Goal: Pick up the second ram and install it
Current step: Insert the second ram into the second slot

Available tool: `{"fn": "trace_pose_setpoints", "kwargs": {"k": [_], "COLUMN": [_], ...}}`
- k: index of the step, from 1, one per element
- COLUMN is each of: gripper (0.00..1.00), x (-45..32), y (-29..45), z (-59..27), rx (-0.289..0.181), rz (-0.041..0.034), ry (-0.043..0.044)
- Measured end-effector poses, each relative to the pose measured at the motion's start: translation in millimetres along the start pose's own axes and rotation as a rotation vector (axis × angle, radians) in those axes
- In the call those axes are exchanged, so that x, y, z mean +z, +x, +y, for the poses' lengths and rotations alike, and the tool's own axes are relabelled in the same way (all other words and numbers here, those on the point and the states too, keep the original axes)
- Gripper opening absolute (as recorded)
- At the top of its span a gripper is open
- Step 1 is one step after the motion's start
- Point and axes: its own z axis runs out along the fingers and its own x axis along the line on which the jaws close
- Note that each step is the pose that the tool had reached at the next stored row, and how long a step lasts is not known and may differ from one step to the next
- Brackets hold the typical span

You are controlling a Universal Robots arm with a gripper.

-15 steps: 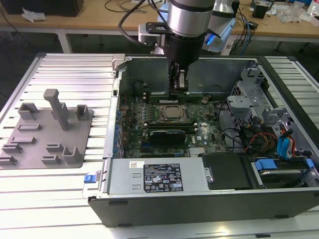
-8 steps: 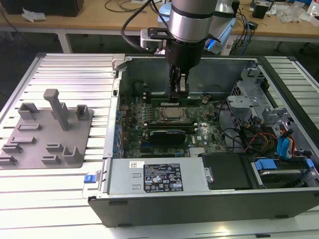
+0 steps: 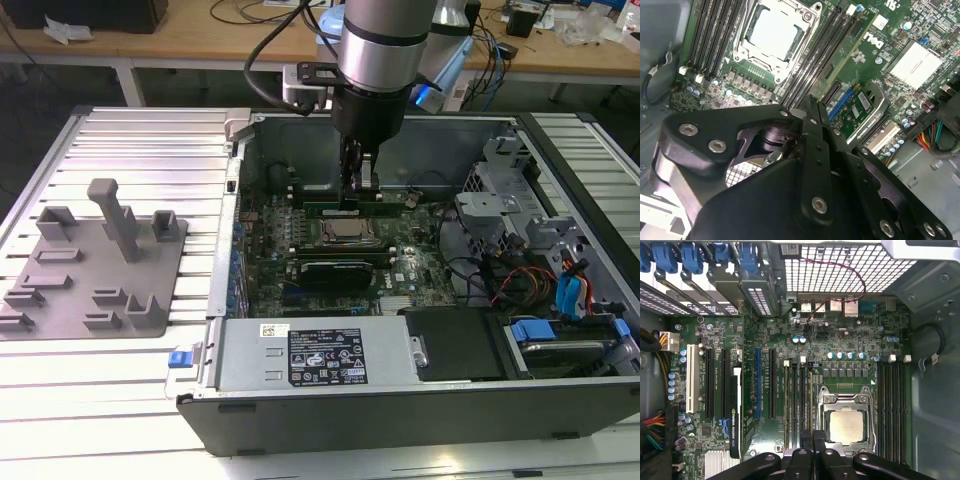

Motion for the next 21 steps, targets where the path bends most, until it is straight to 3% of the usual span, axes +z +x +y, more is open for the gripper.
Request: {"fn": "trace_pose_setpoints", "kwargs": {"k": [9, 21], "gripper": [0.09, 0.09], "x": [1.9, 19.8], "y": [0.9, 4.8], "z": [-0.1, -0.9], "rx": [0.000, 0.000], "rz": [-0.0001, 0.0000], "ry": [0.0001, 0.0000]}}
